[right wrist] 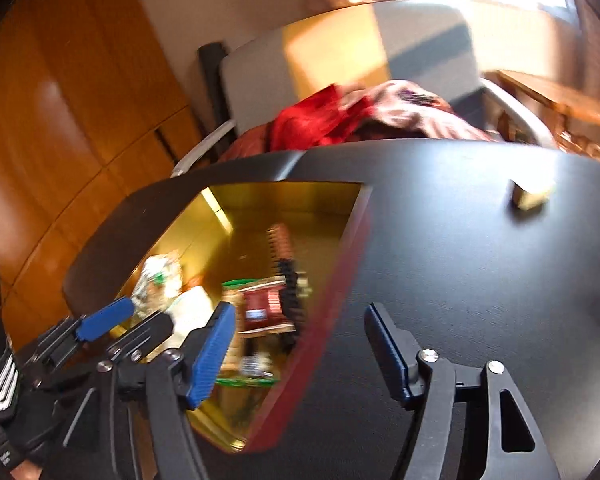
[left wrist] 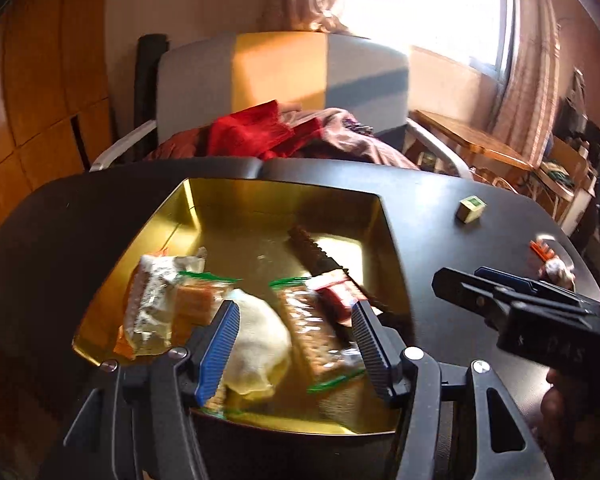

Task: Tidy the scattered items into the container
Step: 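Lower the cracker pack and candy bar into the gold tray and release both, then move both grippers back toward the sock bundle and orange rack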

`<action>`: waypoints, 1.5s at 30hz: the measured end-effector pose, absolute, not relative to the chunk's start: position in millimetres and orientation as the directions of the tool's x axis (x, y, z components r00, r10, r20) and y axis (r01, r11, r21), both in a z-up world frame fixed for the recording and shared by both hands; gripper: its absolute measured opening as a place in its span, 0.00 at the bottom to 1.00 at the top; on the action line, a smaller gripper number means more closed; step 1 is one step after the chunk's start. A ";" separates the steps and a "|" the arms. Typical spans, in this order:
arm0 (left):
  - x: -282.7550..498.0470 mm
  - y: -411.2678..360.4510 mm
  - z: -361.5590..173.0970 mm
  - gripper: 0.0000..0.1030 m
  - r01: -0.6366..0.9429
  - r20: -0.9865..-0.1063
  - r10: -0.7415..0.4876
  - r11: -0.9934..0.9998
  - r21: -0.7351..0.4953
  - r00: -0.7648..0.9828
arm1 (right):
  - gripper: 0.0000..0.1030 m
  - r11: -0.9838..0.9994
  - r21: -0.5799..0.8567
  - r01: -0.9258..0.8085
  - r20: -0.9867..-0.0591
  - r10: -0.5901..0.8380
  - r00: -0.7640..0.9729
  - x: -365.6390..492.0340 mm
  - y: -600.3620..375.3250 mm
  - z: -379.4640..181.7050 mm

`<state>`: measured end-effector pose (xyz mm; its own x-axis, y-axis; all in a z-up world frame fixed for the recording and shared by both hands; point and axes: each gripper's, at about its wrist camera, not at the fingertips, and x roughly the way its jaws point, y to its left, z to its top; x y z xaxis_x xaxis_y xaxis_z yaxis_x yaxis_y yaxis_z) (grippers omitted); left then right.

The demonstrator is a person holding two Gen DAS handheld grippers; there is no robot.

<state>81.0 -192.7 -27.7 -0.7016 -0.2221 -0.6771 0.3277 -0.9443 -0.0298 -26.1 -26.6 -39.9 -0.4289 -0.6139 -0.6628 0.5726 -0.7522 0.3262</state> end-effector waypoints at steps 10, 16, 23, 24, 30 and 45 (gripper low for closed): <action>78.1 -119.6 -40.6 0.58 0.122 -0.716 -0.059 -0.992 -0.036 -0.695 | 0.72 -0.891 0.339 0.302 -0.715 -0.453 -0.532 -40.6 86.0 -73.1; 74.2 -73.2 -55.3 0.58 -0.059 -0.751 0.033 -0.998 0.007 -0.660 | 0.75 -0.912 0.374 0.171 -0.705 -0.399 -0.587 -46.0 170.0 -83.3; 61.3 -47.0 -73.8 0.58 -0.145 -0.788 0.068 -0.989 0.027 -0.612 | 0.76 -0.903 0.428 0.034 -0.656 -0.337 -0.675 -72.0 256.9 -74.0; 58.8 -46.5 -76.4 0.58 -0.144 -0.795 0.065 -0.989 0.028 -0.603 | 0.76 -0.901 0.433 0.024 -0.650 -0.331 -0.684 -77.6 264.0 -71.7; 49.7 -50.8 -89.5 0.58 -0.111 -0.819 0.050 -0.994 0.016 -0.571 | 0.76 -0.881 0.470 0.048 -0.599 -0.359 -0.716 -117.6 281.3 -58.1; 35.6 -51.0 -107.7 0.58 -0.103 -0.850 0.057 -0.995 -0.004 -0.524 | 0.78 -0.831 0.519 0.199 -0.643 -0.533 -0.550 -146.1 229.7 -109.7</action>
<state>35.6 -51.0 -107.7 -0.5240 0.0574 -0.8498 -0.1027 -0.9947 -0.0039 -146.1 229.7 -109.7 -0.5502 -0.5332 -0.6427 0.1986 -0.8311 0.5194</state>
